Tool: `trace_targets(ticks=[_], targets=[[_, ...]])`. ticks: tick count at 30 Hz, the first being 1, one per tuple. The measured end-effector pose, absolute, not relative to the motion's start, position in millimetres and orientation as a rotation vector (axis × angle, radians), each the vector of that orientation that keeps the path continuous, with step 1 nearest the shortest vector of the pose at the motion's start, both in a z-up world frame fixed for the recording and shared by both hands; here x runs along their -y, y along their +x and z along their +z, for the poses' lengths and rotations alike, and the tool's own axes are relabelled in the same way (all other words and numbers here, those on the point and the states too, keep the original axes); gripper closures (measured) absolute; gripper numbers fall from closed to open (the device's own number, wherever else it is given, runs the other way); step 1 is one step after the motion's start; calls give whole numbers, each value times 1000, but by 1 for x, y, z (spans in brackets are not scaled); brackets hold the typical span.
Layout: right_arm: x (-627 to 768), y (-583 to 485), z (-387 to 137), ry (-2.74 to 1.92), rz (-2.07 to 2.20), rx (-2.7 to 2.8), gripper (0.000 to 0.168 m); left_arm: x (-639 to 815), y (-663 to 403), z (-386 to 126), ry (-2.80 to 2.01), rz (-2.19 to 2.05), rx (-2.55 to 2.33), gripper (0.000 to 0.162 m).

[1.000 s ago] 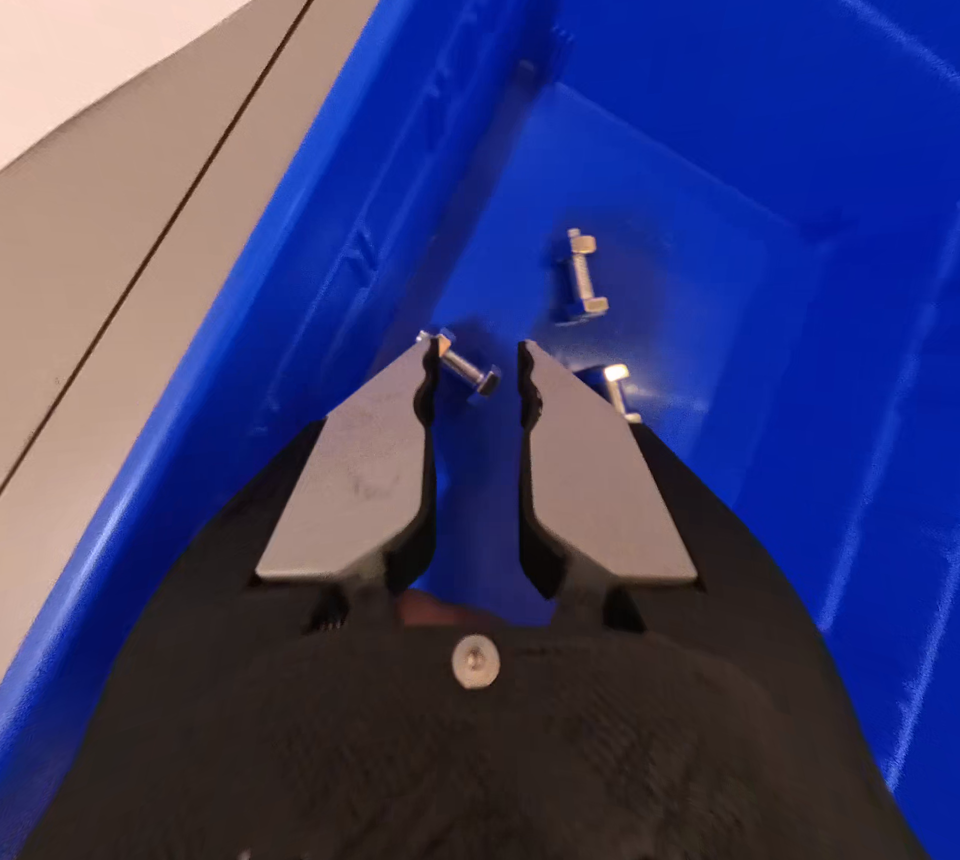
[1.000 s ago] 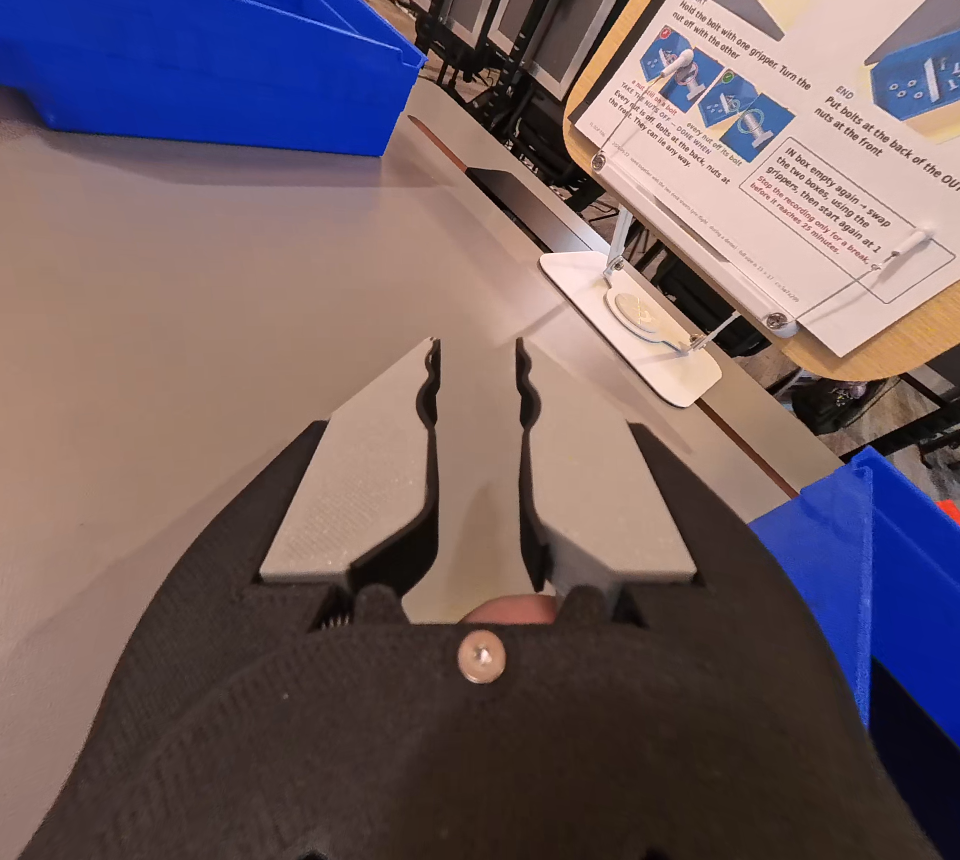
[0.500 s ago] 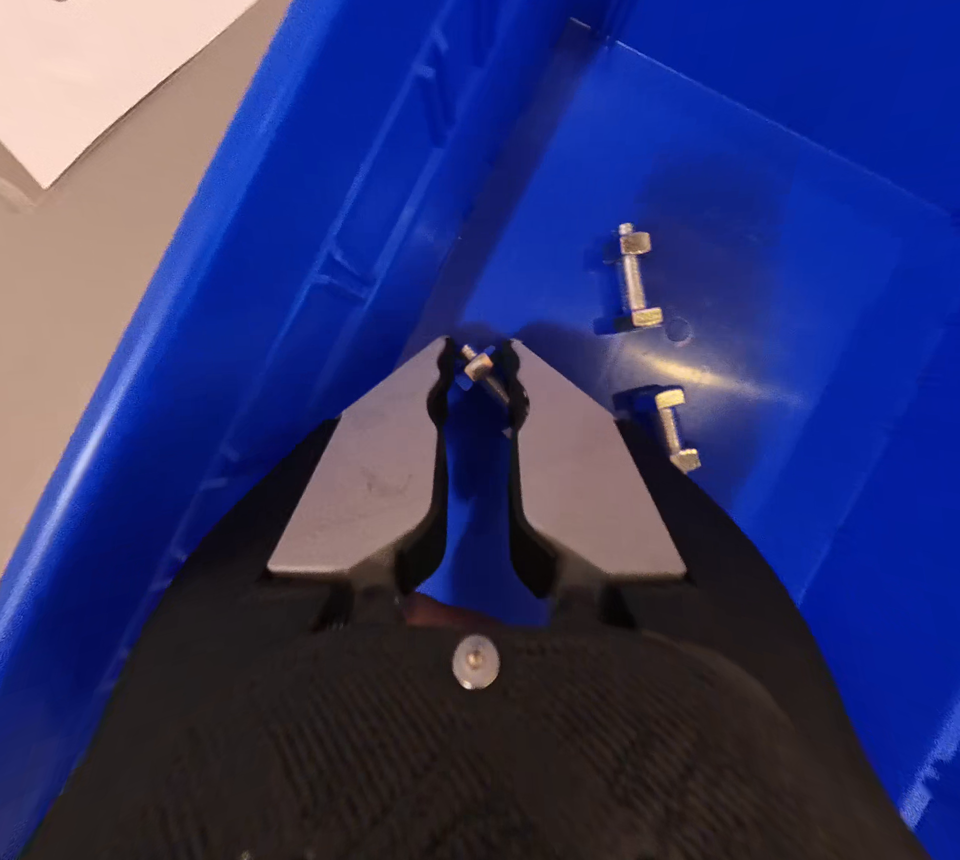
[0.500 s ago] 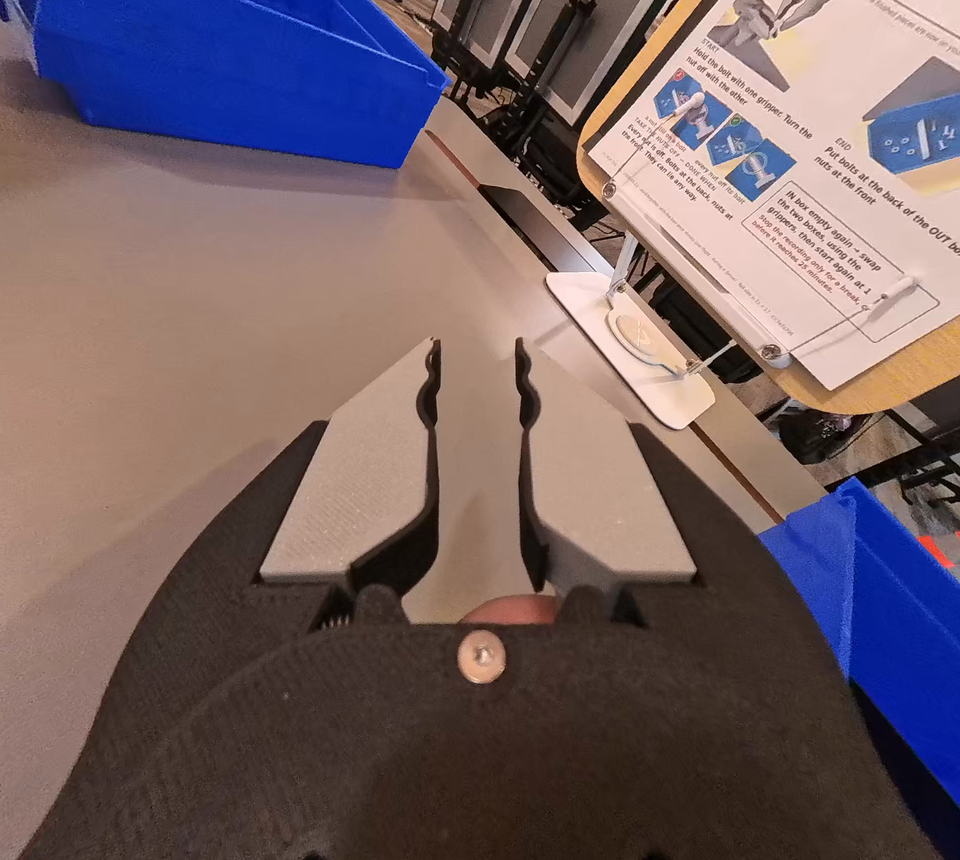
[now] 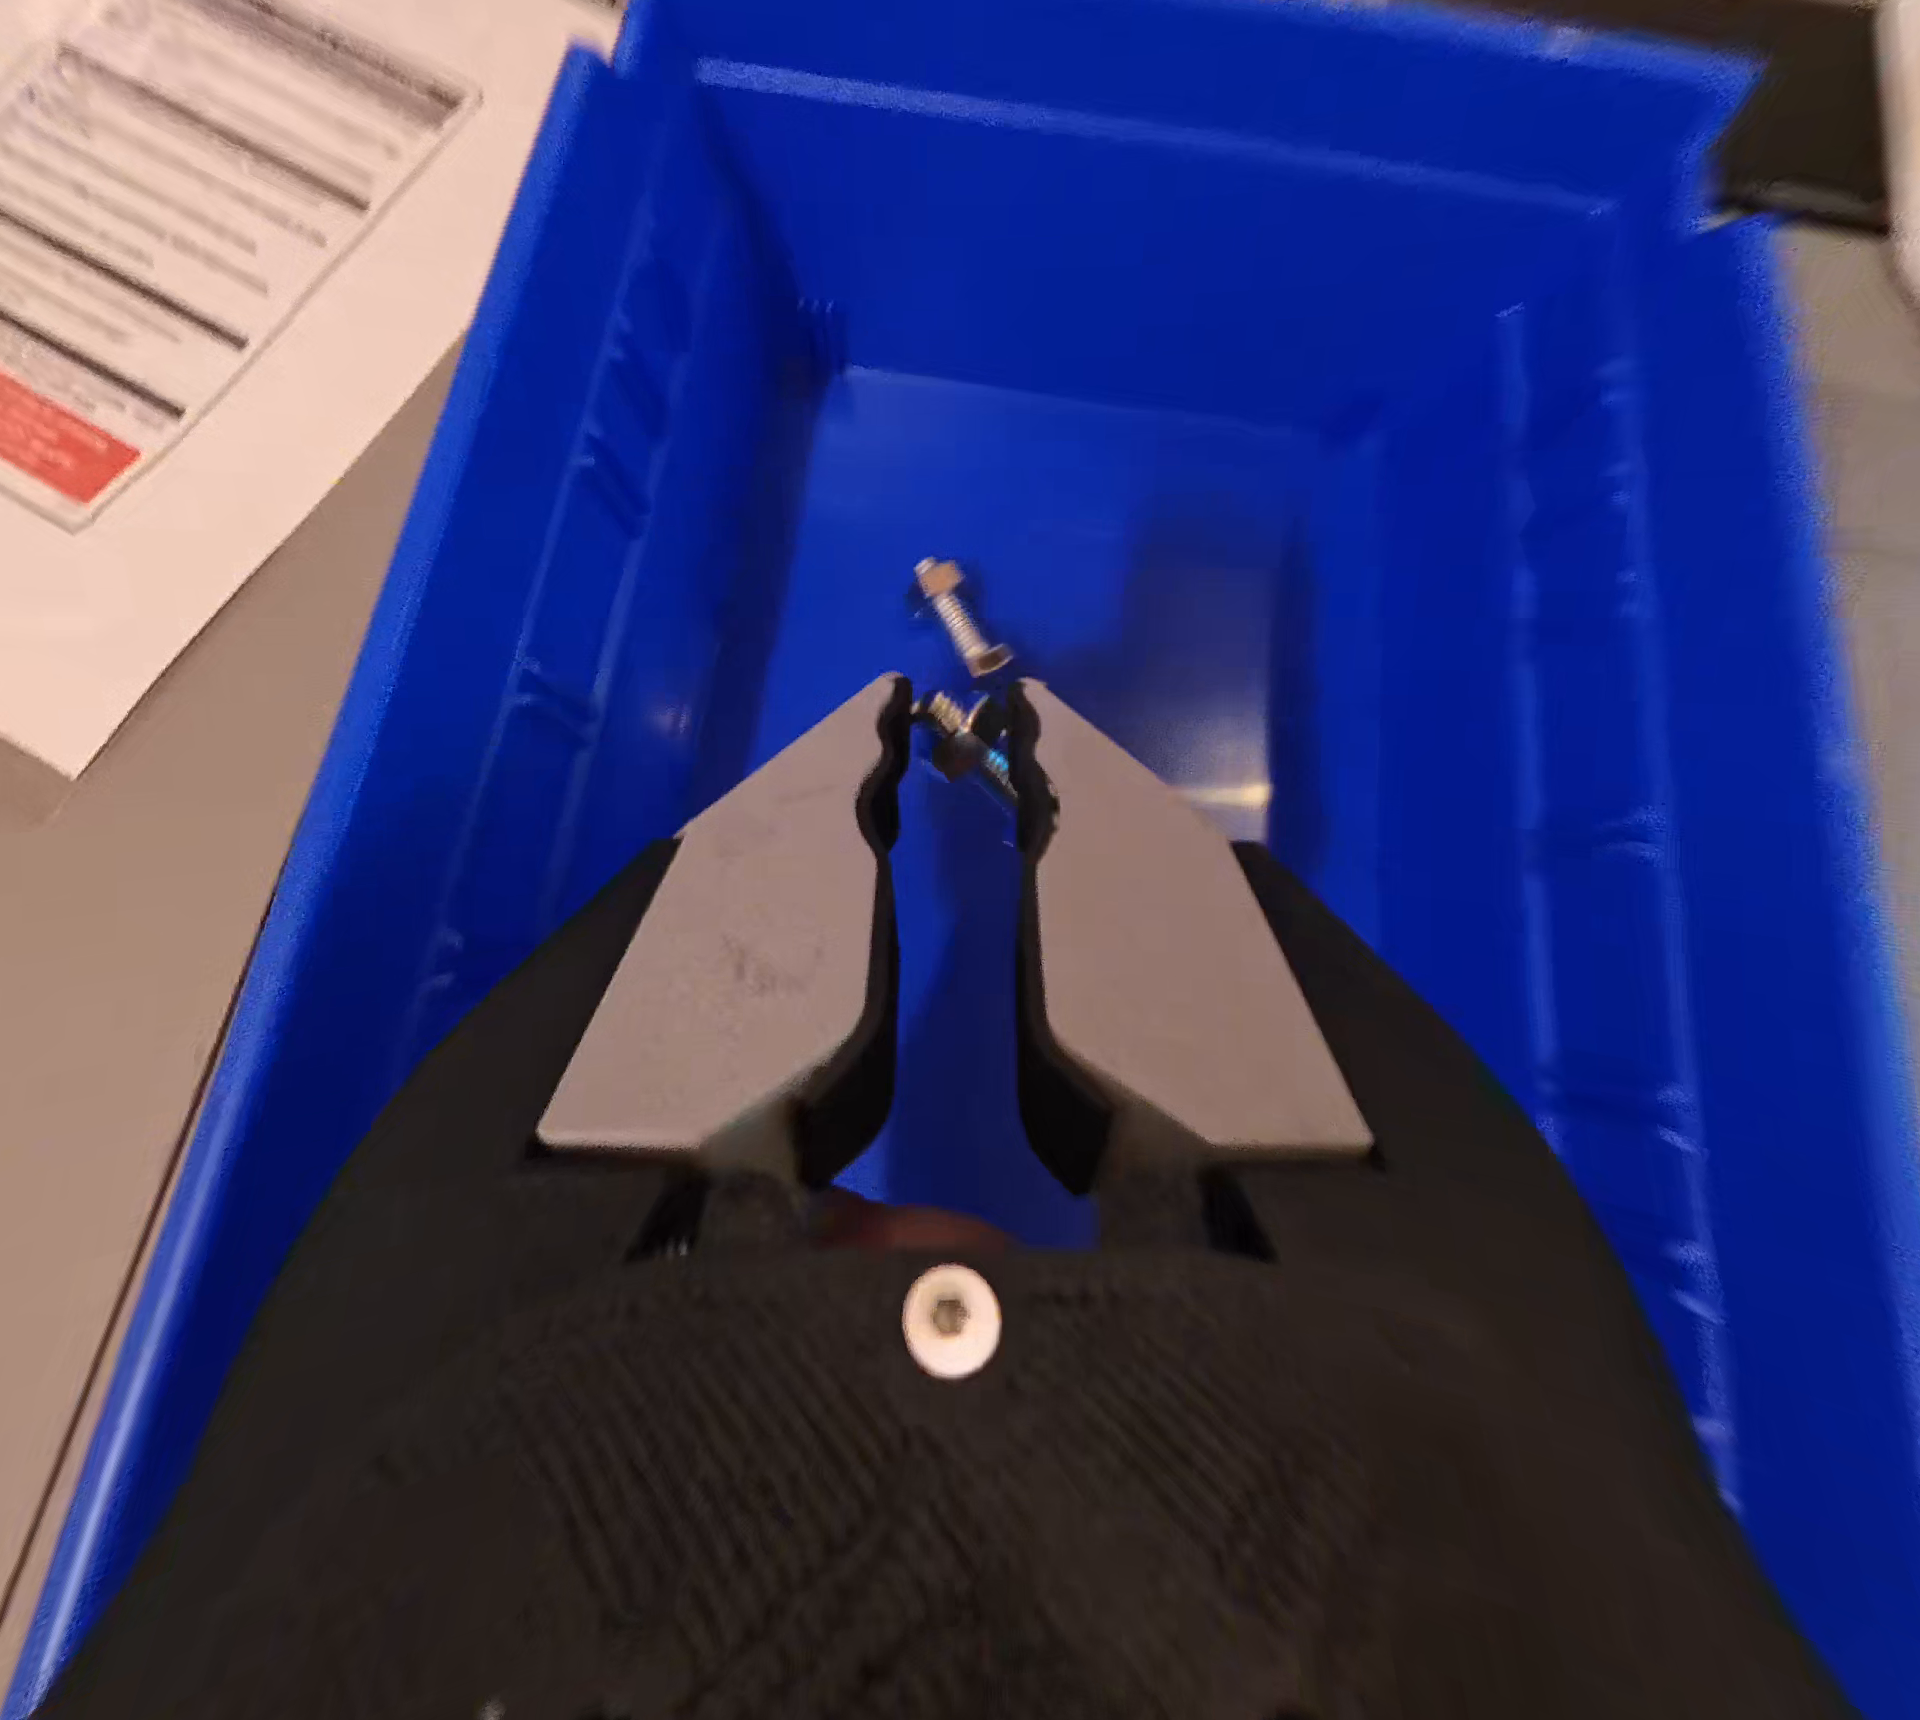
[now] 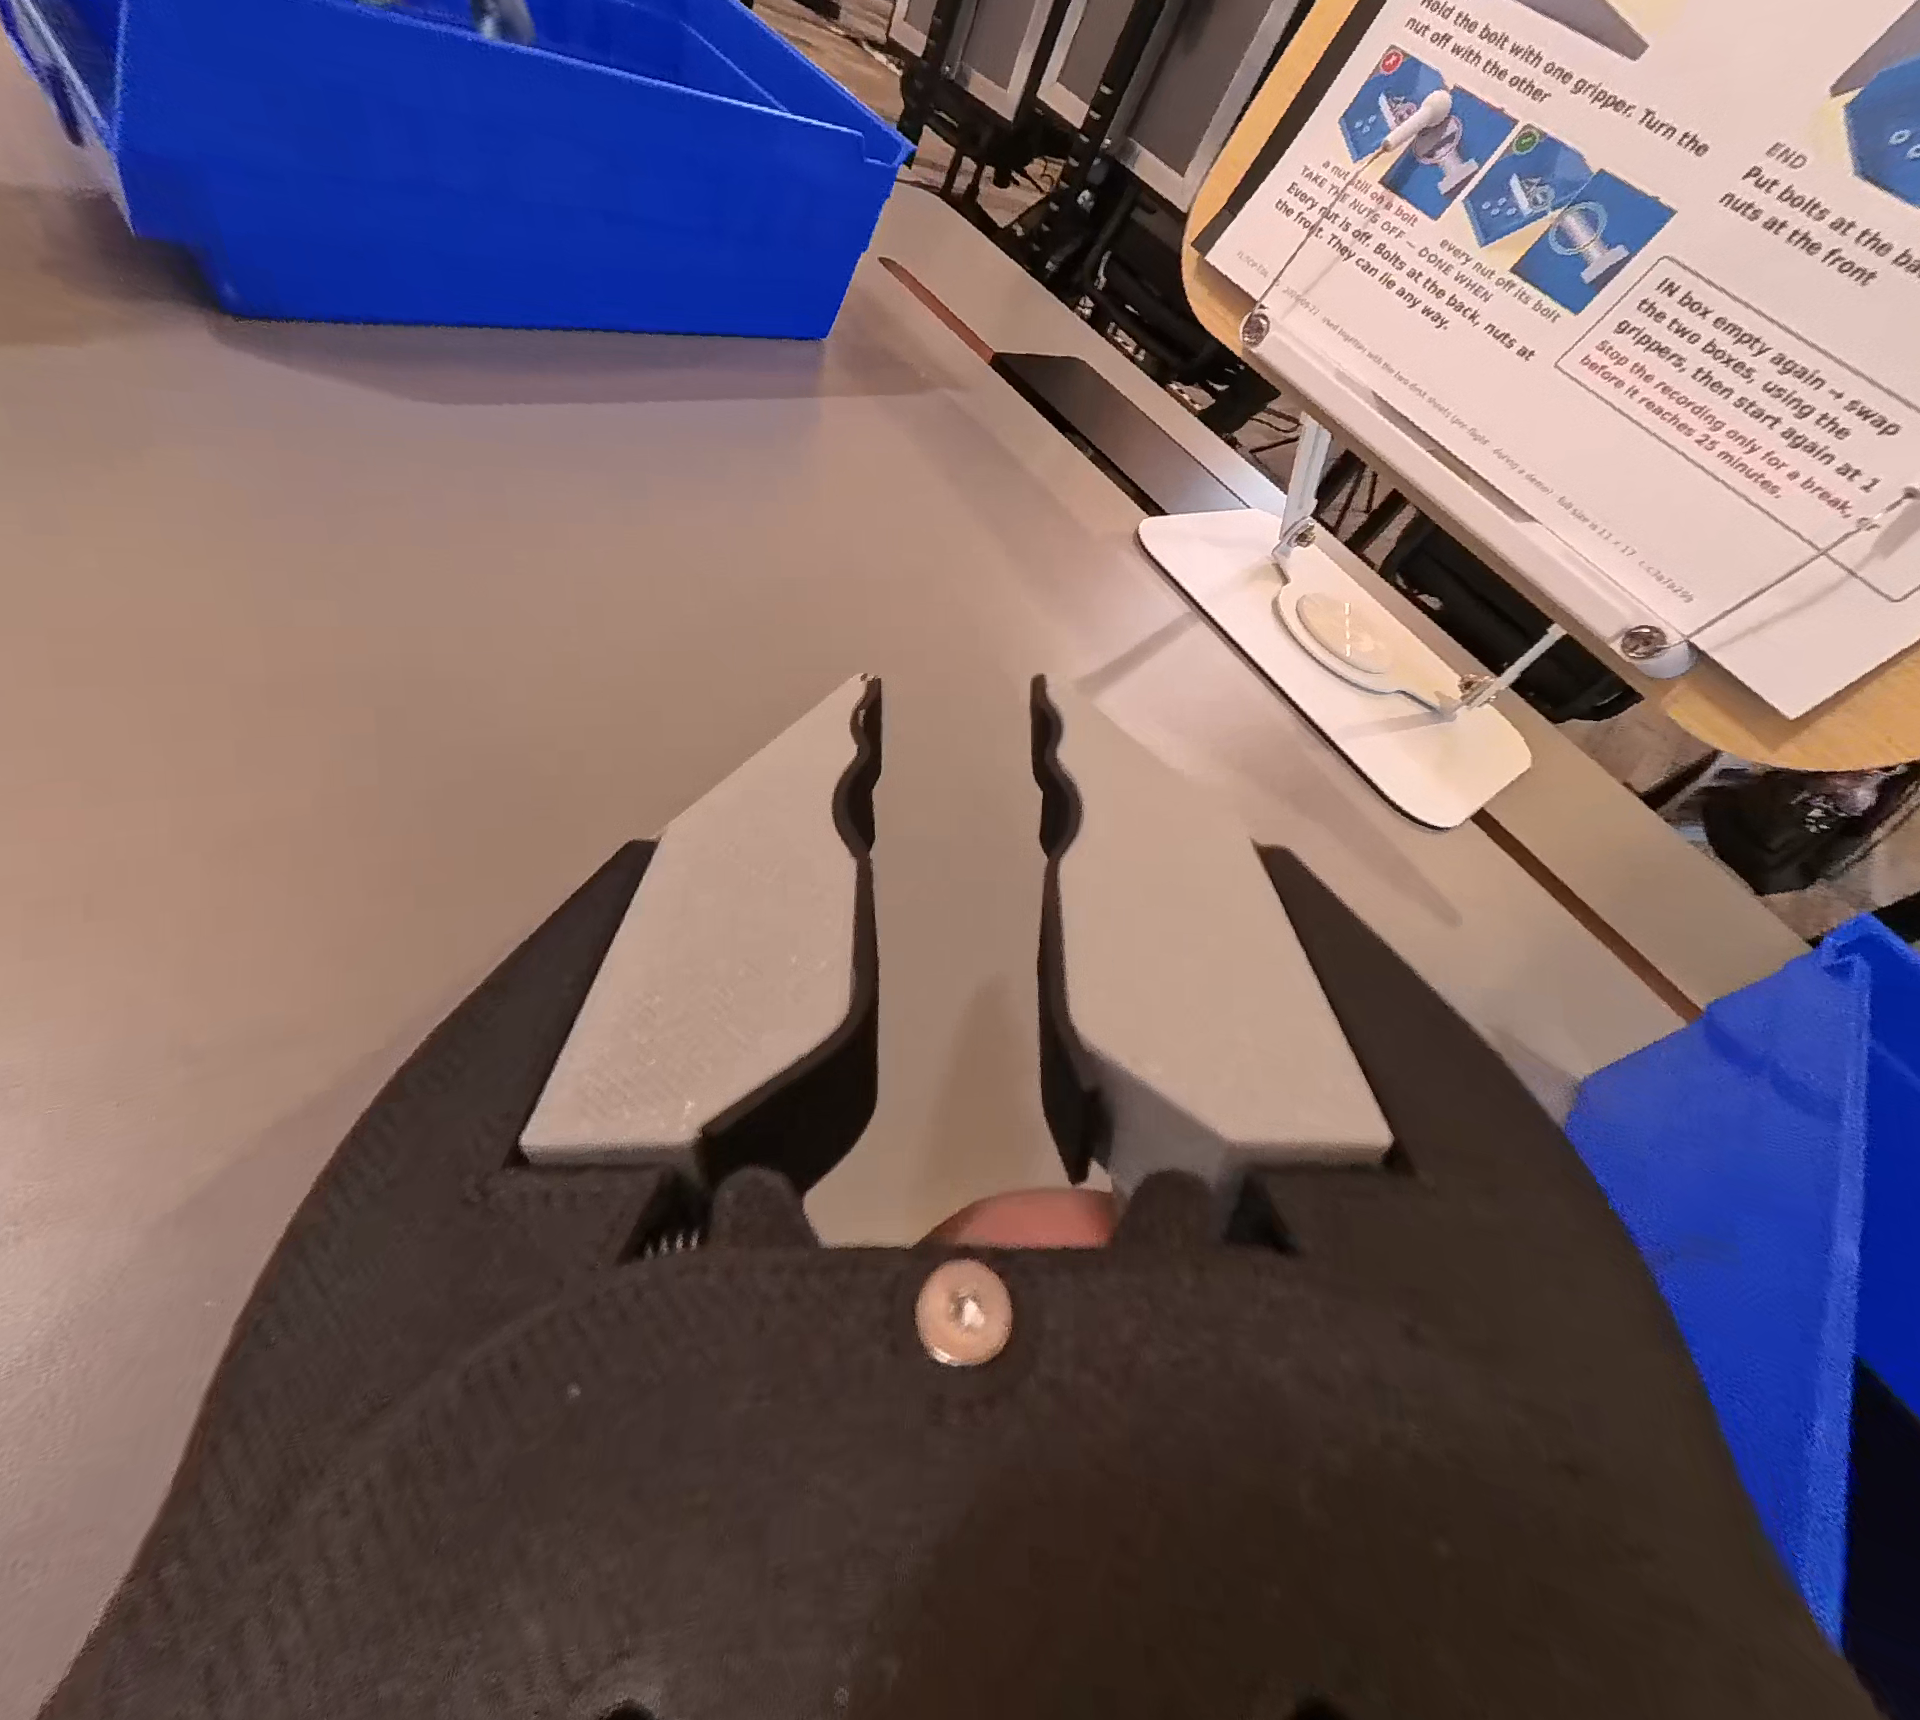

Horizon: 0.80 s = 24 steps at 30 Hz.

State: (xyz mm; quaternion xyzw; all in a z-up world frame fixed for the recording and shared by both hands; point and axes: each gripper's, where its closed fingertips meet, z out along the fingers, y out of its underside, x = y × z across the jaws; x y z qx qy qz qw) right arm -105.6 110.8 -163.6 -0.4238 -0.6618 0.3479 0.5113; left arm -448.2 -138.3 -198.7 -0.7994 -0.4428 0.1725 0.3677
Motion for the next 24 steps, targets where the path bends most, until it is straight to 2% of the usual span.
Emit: trace_targets(ticks=[3,7,12,19,24], targets=[[-96,-105,-161,-1008,981,1617,140,122,-433,-165,-1957,402,1024,146],[-61,-97,-155,-1017,1378,1698,140,88,-394,-118,-1885,367,786,146],[-49,-89,-147,-1031,1618,1717,140,25,-296,-82,-1836,227,420,145],[-43,-82,-132,-1000,1758,1677,136,-48,-125,-89,-1744,20,-81,146],[-44,-82,-135,-1026,1777,1691,134,-72,-79,-106,-1694,-66,-201,146]])
